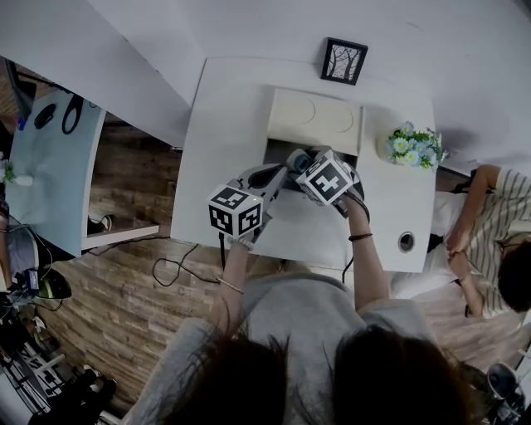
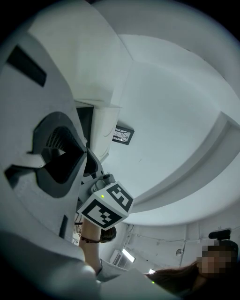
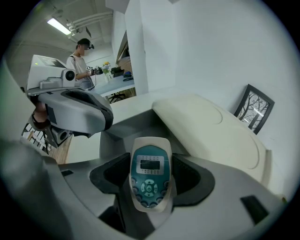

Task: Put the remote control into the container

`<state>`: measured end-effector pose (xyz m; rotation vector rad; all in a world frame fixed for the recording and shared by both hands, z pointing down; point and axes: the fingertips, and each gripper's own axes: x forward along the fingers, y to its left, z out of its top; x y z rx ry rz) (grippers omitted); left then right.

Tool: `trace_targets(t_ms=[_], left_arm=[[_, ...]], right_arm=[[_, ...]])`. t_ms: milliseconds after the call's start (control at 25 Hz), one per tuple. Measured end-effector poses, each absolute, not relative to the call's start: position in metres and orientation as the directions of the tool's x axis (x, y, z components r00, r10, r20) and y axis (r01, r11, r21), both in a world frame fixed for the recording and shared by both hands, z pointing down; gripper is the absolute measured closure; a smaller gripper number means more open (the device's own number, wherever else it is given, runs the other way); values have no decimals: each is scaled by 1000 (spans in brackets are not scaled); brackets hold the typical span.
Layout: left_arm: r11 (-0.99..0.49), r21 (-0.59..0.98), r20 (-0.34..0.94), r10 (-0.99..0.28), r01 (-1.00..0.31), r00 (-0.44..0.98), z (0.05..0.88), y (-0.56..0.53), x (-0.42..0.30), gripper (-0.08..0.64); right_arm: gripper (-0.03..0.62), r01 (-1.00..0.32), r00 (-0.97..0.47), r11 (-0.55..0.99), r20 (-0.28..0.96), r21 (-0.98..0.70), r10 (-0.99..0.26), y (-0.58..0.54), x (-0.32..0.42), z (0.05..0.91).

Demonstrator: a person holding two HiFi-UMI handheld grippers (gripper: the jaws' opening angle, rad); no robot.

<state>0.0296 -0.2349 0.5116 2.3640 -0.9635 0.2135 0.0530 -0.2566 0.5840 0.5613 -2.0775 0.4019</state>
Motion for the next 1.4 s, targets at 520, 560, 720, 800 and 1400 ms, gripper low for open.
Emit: trace_targets(t_ms=[520,560,720,800,1400], left_arm=[[-564,465,355,-587,-682,727,516,-236,26,557],[-563,465,355,-588,-683,727,516,-236,26,557],[-558,465,357,-593,-687,722,518,-235,24,557],[-556,466,357,-594,-689,721,518,-235,23,557],[-548,466,356,-602,-695,714,518,-232,22,557]], right_arm=[[313,-510,-407,860,889,-30,-210,-256,50,600],[313,-511,-401,859,891,-27,-211,-256,51,602],[313,-513,-388,859,895,-13,-218,-257,52,603],[313,-512,-380,859,899,-7,-219,-256,53,606],[313,-532,-384,847,894,-11,-229,-255,52,611]])
